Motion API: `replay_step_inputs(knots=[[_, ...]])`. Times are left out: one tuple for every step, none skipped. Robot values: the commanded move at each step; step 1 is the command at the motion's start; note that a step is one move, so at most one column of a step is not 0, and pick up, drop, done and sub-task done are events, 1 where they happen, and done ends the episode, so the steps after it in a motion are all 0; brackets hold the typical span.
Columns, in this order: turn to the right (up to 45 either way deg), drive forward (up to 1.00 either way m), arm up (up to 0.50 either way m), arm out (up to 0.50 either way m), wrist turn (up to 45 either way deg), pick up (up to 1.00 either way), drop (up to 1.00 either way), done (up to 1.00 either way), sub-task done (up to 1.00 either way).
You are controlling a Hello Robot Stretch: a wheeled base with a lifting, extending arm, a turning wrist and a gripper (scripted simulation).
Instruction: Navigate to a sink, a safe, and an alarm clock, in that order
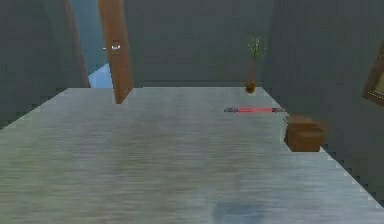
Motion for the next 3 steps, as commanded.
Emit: replay_step_inputs(knots=[[0.0,0.50,0.00,0.00,0.0,0.00,0.00,0.00,0.00],[-45.0,0.00,0.00,0.00,0.0,0.00,0.00,0.00,0.00],[0.0,0.20,0.00,0.00,0.0,0.00,0.00,0.00,0.00]])
